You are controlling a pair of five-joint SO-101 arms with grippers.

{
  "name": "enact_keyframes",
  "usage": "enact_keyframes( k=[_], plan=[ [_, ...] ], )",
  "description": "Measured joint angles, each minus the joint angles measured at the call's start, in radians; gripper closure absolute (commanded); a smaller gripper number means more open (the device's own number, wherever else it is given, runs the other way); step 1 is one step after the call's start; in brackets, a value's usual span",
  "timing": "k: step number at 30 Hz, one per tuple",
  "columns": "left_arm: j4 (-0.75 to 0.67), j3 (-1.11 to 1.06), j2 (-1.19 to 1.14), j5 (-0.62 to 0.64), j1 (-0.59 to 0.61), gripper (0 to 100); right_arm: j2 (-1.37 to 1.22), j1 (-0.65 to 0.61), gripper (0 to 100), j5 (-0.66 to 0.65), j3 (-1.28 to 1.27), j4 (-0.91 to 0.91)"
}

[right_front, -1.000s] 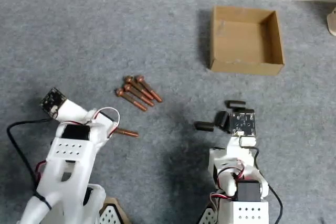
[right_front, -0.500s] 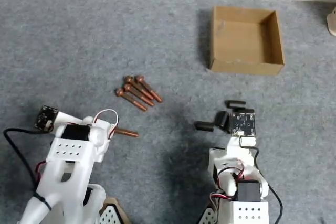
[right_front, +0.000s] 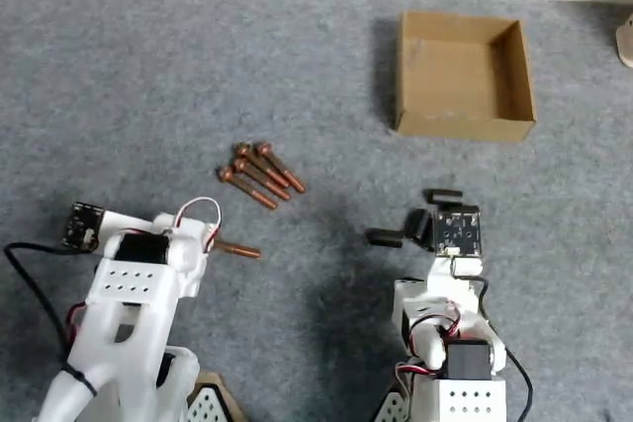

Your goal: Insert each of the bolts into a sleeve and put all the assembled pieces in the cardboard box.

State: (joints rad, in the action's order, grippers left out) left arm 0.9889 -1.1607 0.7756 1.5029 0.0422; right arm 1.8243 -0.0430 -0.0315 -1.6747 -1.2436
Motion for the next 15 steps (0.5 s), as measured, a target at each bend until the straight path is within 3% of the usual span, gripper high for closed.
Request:
enact_keyframes(
  k=[7,15],
  plan=[
    [0.0,0.035,-0.052,0.002,0.0,85,0.0,0.0,99.3,0.0,0.0,0.0],
    [-0.002,0.27,-0.494,0.002,0.0,85,0.0,0.0,99.3,0.0,0.0,0.0]
  ],
)
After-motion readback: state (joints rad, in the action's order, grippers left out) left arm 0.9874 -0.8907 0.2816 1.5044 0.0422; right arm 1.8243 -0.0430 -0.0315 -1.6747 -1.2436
